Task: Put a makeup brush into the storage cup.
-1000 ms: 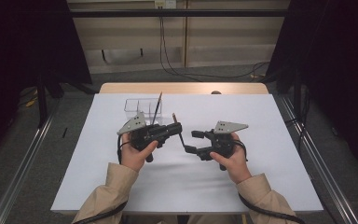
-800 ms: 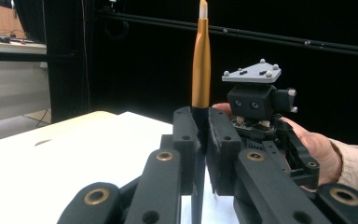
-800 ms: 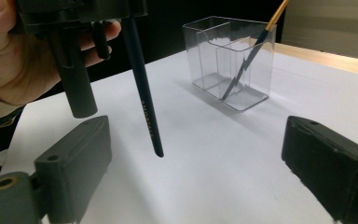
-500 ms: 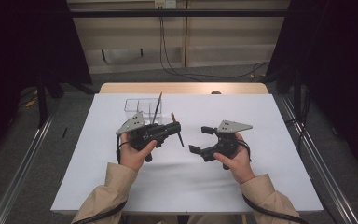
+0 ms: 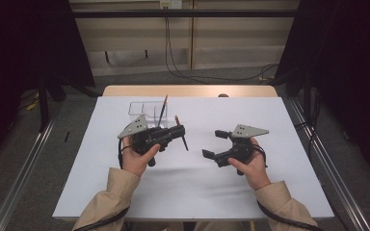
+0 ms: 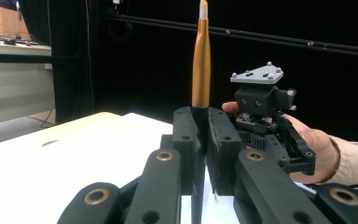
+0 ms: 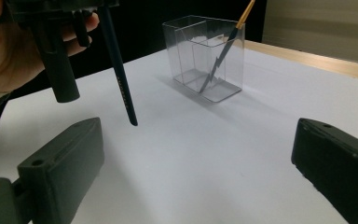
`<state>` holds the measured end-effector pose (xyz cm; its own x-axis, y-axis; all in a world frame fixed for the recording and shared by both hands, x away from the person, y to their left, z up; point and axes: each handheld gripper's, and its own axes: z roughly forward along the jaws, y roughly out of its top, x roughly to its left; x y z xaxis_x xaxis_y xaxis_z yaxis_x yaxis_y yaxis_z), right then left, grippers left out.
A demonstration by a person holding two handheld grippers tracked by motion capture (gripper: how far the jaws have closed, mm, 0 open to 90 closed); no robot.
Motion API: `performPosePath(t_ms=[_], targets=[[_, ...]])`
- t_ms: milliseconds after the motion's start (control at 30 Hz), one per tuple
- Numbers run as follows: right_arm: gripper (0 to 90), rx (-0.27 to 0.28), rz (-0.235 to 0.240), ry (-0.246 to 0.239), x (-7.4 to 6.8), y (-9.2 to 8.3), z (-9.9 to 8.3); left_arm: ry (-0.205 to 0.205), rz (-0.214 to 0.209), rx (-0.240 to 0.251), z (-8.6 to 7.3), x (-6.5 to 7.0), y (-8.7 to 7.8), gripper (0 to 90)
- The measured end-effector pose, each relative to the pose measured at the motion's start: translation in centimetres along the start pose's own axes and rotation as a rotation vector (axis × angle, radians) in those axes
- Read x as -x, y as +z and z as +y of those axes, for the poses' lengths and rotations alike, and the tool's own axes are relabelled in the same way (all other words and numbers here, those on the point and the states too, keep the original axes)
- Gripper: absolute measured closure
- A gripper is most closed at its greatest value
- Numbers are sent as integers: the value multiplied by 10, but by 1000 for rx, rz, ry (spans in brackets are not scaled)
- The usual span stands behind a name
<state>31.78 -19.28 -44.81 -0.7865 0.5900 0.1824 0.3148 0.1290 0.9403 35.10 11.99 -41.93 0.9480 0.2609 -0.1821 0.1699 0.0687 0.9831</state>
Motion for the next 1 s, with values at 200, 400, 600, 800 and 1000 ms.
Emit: performPosePath(t_ms=[200,400,600,800,1000], targets=[[25,5,-19,-2,5,-12,-1,3,1,-2,1,-1,-1,833],[30,7,-38,-3,9,-23,-4,2,5,0,1,-1,-2,833],[30,16,-48,-10,11,-31,-4,2,7,-1,1,-1,-4,833],[32,19,-55,-19,12,-37,-4,0,13,-2,1,-3,-7,833],[30,14,-66,-21,14,-46,-7,1,20,-6,2,-4,-10,833]])
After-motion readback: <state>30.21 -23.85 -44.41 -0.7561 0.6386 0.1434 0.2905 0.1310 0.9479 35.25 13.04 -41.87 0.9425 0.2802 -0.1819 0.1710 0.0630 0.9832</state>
